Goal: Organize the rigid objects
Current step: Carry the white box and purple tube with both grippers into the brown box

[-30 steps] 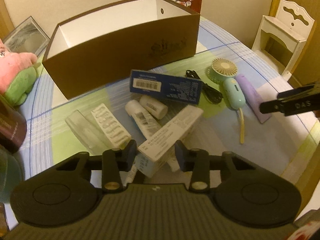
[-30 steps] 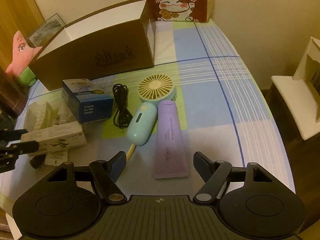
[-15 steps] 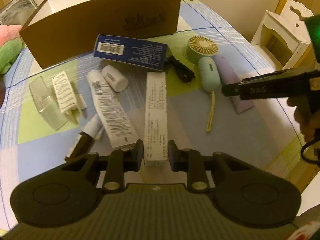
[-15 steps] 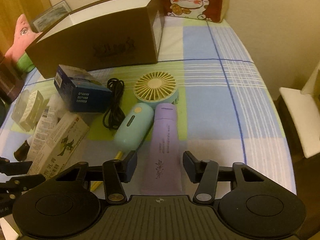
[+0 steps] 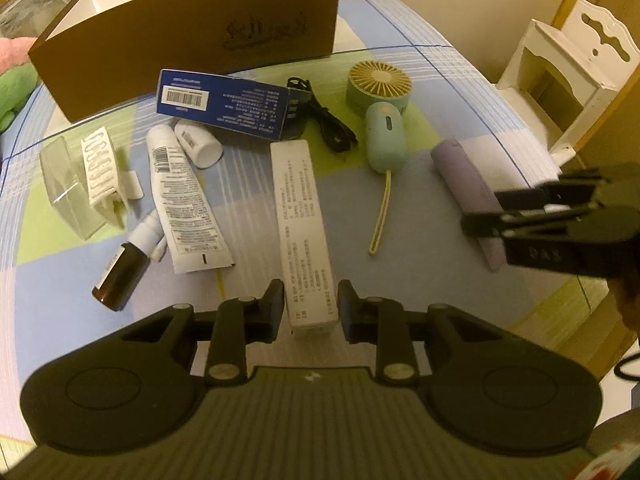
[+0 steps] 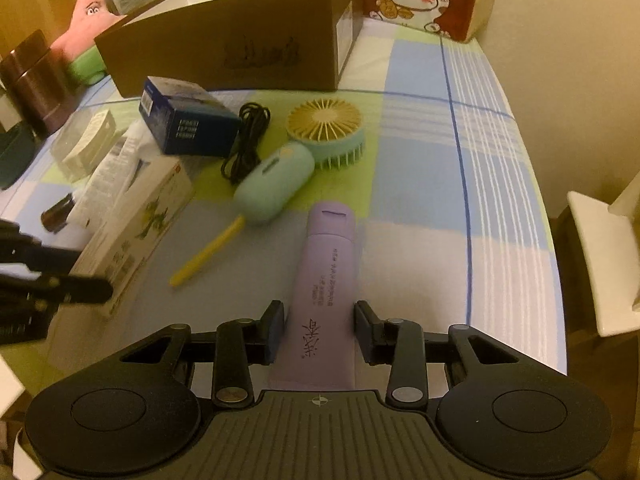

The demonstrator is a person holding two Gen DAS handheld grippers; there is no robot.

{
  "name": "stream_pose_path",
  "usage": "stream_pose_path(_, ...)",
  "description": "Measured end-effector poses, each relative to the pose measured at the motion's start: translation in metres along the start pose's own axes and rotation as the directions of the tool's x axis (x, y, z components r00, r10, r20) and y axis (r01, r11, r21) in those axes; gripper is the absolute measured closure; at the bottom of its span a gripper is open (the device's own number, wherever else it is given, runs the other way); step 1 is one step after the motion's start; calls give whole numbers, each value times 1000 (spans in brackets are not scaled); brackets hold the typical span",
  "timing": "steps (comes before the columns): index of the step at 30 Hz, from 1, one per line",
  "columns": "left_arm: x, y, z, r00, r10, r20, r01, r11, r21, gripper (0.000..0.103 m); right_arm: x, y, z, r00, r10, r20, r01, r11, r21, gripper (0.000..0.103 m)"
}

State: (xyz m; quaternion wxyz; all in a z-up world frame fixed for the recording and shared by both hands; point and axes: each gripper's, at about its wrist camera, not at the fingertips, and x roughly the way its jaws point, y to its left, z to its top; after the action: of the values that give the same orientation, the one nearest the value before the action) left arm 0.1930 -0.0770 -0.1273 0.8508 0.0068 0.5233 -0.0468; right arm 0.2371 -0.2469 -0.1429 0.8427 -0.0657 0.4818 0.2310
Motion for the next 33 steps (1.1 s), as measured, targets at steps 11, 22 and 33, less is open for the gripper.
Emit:
stream_pose_path(11,17,-7,31,997,69,30,-69,998,-3,69,14,3,15,998,-51,43,51,999,4,59)
stream_pose_path(22,26,-14,29,993,117,26,-116,992,-51,80,11,7,5,997,-43,64,48,996,-75,69)
stream_pose_path(33,3,-19,19,988,147,40,-143,986,-82,80,-10,0,6,997,37,74,-36,999,-23,70)
